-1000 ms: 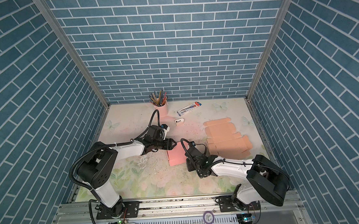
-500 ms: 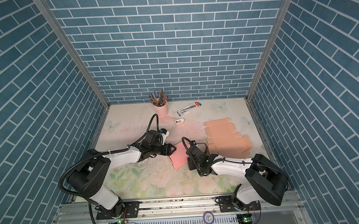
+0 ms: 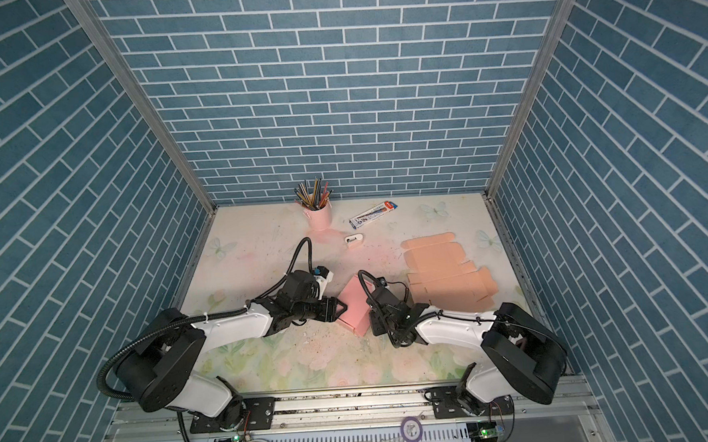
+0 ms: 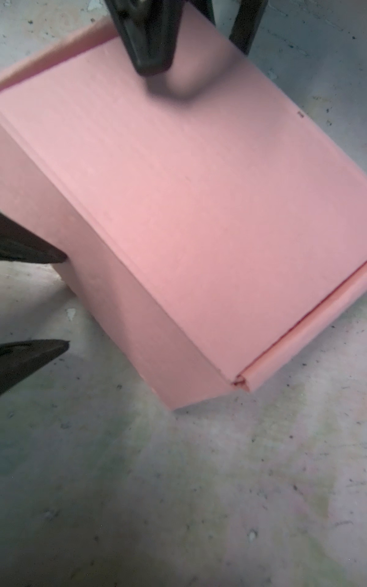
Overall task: Fold the paper box
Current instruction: 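Rotate the pink box with the right gripper while the left gripper pushes its far corner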
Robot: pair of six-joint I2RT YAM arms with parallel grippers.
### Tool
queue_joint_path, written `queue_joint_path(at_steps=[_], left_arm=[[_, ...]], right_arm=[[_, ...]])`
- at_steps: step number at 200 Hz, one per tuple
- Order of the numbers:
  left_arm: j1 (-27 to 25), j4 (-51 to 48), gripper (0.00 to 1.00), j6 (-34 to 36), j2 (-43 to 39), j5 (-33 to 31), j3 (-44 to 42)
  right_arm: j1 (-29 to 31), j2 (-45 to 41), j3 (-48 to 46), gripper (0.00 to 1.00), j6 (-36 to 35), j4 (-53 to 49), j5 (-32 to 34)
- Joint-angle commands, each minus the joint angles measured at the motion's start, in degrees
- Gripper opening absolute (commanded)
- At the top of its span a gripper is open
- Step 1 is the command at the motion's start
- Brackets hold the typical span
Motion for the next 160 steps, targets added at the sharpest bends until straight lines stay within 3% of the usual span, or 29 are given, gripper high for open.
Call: queue_joint_path(at_steps=[1,160], left_arm=[[-0.8,2.7,0.63,-1.5,-1.6,2.4,-1.7],[-3.3,5.4,0.64,-4.4,-6.2,4.6,-6.8]], right_arm=[[-0.1,1.1,0.6,0.41,-0.3,1.0,-0.1],[2.3,4.2,2.4,0.41,-0.2,3.8,-1.6]])
